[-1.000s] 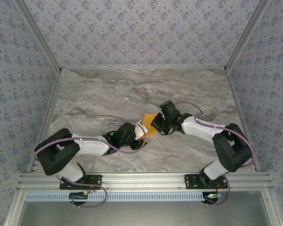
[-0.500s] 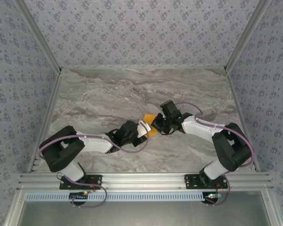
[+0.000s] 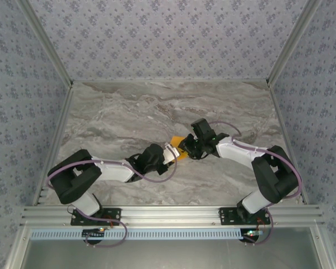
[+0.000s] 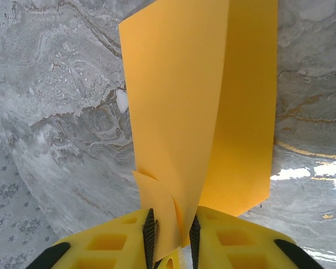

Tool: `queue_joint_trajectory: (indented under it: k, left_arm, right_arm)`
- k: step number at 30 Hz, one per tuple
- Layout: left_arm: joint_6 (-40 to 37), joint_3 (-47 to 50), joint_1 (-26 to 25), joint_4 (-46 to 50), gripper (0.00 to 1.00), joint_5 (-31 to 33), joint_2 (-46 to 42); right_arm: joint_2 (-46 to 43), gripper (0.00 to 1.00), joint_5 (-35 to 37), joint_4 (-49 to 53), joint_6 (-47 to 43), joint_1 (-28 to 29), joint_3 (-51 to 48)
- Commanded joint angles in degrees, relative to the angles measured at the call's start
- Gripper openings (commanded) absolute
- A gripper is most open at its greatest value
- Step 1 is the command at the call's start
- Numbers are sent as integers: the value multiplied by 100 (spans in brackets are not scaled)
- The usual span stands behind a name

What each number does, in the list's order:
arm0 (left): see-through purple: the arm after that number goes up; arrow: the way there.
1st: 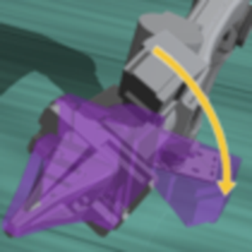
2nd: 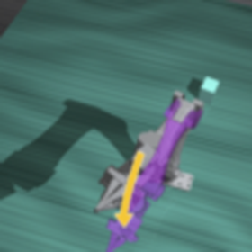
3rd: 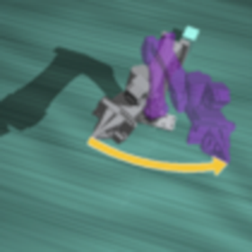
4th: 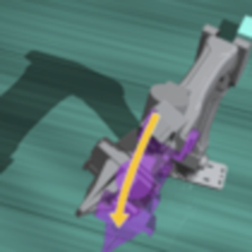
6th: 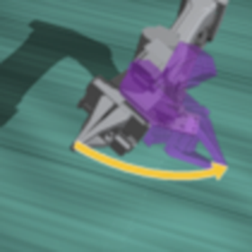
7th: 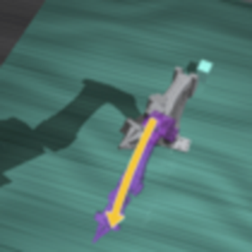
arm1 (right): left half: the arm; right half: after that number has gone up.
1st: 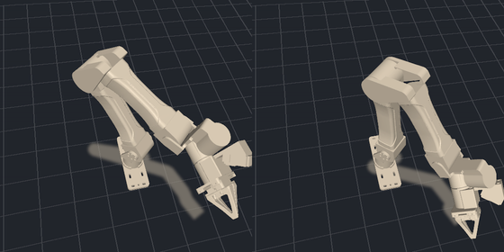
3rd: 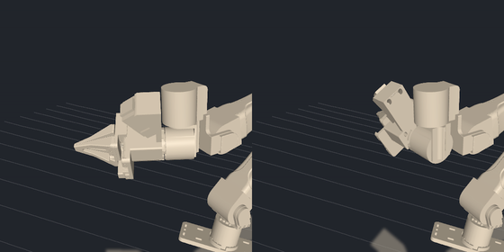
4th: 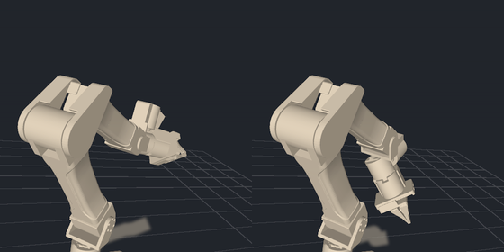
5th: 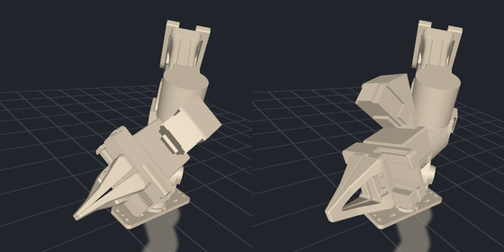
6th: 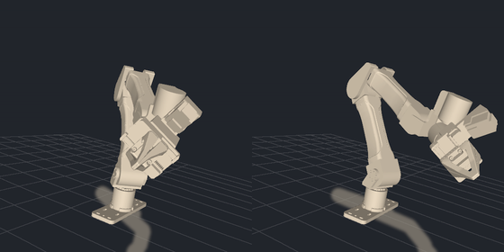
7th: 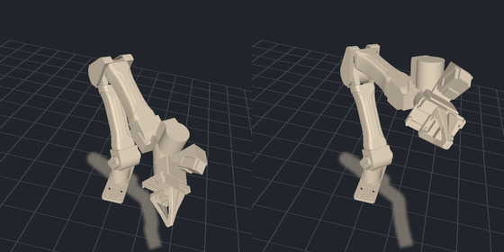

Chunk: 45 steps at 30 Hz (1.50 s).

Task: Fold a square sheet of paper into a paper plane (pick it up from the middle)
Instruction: Fourth fold the wing at the center of the table.

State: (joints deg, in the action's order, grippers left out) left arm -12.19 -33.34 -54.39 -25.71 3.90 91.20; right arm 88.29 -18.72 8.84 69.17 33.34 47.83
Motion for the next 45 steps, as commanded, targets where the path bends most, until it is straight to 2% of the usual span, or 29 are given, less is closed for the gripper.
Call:
queue_joint_trajectory:
  k: [1,9,17,26,35,45]
  left_arm:
    - [185,-93,-28,-78,22,-220,85]
    - [797,9,-10,-152,19,-426,145]
    - [1812,143,60,-101,18,-620,45]
    - [2785,312,137,104,18,-864,-230]
    - [3693,392,268,-47,16,-1109,-274]
    - [3430,-14,467,864,3,-1590,-420]
  right_arm:
    - [0,31,-27,215,-94,-68,64]
    - [-64,33,-66,226,-171,-96,-32]
    - [-489,44,-2,53,-455,-213,-375]
    - [-1035,50,155,-86,-833,-297,-791]
    - [-1013,46,-17,-759,-1388,-78,-970]
    - [-731,39,-84,-932,-2107,32,-992]
